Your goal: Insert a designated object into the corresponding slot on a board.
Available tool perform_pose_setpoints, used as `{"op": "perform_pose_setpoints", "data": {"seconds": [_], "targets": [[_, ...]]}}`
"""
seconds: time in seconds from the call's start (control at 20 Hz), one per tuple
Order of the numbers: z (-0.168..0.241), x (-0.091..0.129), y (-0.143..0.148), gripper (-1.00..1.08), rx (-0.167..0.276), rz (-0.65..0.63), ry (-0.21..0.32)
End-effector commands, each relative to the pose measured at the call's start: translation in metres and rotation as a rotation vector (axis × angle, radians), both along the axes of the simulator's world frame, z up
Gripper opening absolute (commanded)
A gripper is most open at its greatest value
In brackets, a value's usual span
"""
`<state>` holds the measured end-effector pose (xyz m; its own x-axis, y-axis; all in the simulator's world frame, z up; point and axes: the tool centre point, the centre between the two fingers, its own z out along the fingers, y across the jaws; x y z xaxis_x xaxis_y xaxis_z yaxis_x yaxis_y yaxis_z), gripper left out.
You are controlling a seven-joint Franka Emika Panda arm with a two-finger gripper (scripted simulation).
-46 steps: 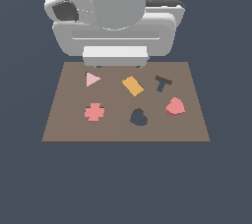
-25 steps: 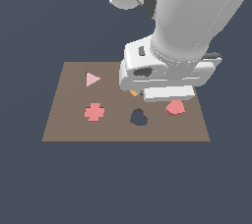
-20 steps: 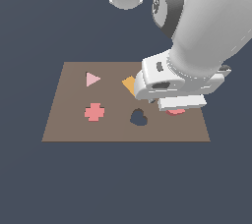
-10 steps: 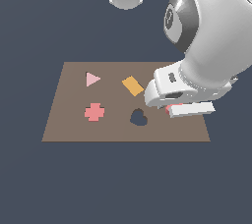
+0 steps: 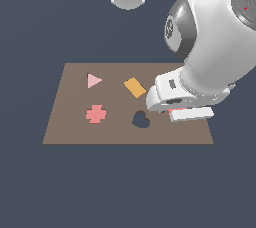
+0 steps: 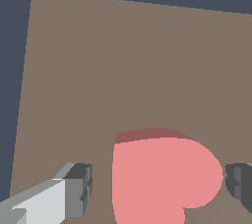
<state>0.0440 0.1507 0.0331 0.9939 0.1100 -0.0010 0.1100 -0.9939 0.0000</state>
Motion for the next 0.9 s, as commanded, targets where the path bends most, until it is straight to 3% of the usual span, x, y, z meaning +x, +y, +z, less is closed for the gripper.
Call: {"op": "perform_pose_setpoints", "data": {"seconds": [0.0, 0.05, 0.85], "targets": [[-0.0033, 0.0003, 0.0001, 1.0, 0.0, 0.0, -0.001], [-0.0033, 0.0003, 0.0001, -1.0, 0.0, 0.0, -0.001], [-0.0025, 0.0016, 0.0002, -1.0, 0.0, -0.02, -0.001]]}}
